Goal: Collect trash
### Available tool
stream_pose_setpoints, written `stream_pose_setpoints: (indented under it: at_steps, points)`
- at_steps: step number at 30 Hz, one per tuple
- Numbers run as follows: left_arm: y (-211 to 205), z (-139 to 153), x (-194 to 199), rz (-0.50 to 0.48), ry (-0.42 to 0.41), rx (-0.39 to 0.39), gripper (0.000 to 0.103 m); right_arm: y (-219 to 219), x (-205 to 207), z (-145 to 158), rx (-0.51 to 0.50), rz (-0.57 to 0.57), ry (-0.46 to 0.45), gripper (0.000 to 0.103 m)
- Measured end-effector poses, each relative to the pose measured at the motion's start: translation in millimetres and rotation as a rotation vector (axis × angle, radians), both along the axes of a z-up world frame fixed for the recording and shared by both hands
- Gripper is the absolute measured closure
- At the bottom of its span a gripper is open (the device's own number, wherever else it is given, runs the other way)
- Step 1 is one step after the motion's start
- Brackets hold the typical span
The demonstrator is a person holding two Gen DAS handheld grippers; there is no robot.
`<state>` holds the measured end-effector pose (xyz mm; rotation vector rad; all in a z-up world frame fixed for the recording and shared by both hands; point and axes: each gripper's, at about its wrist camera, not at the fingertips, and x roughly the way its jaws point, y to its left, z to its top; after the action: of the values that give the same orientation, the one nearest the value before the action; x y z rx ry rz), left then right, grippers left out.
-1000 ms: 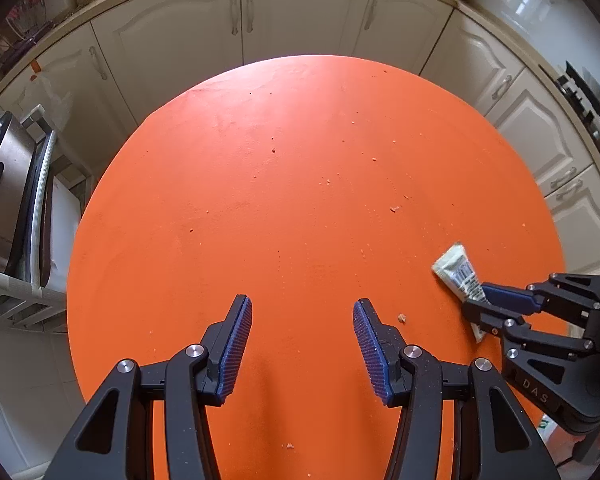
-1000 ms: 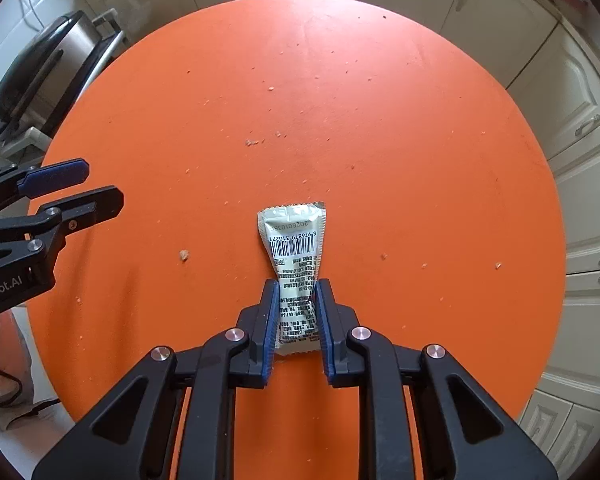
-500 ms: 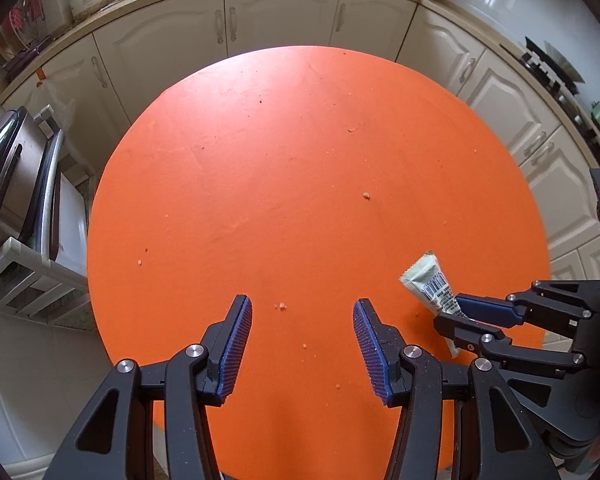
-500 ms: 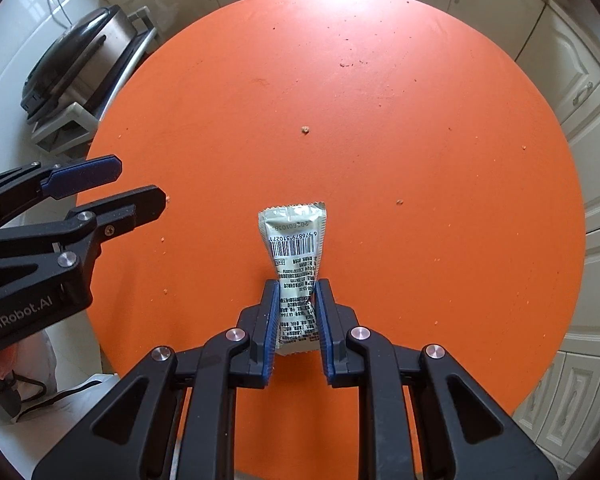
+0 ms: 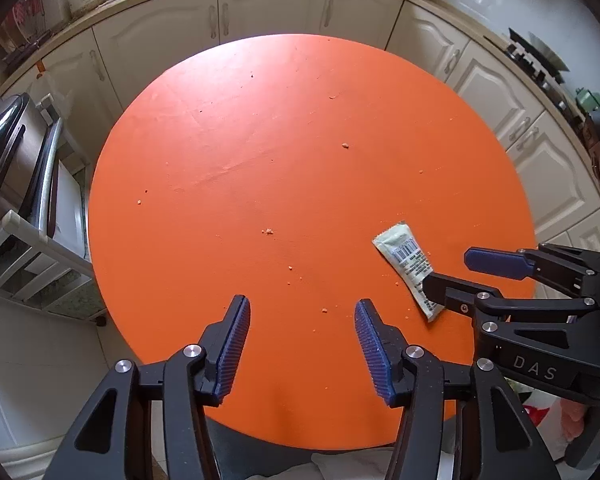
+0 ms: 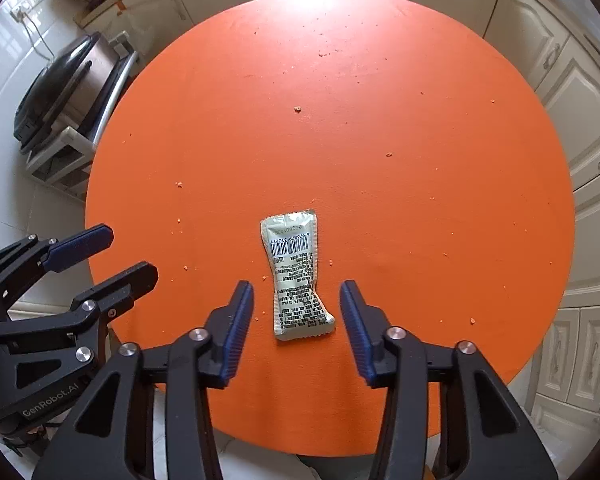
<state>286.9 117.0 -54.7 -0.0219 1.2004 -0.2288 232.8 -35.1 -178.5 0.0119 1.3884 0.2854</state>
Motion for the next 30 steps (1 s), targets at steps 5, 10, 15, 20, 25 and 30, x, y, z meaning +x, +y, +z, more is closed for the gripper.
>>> stream_pose_setpoints:
  at_steps: [5, 10, 15, 20, 25, 30]
  points:
    - [-1, 4, -7, -0.009, 0.006, -0.033, 0.052, -24, -3, 12, 0.032, -0.064, -0.026, 0.048]
    - [-14, 4, -2, -0.015, 0.02, -0.059, 0.052, -59, -9, 20, 0.023, -0.152, -0.061, 0.047]
    - [-30, -1, 10, -0.011, 0.041, -0.081, 0.052, -96, -18, 20, 0.033, -0.248, -0.09, 0.046]
    - [-42, -12, 22, 0.014, 0.07, -0.081, 0.054, -118, -20, 15, 0.047, -0.314, -0.105, 0.046]
    - [-56, -21, 32, 0.043, 0.089, -0.067, 0.054, -128, -15, 6, 0.069, -0.305, -0.099, 0.046]
    - [-62, -29, 38, 0.074, 0.113, -0.043, 0.055, -136, -9, -6, 0.099, -0.285, -0.079, 0.046]
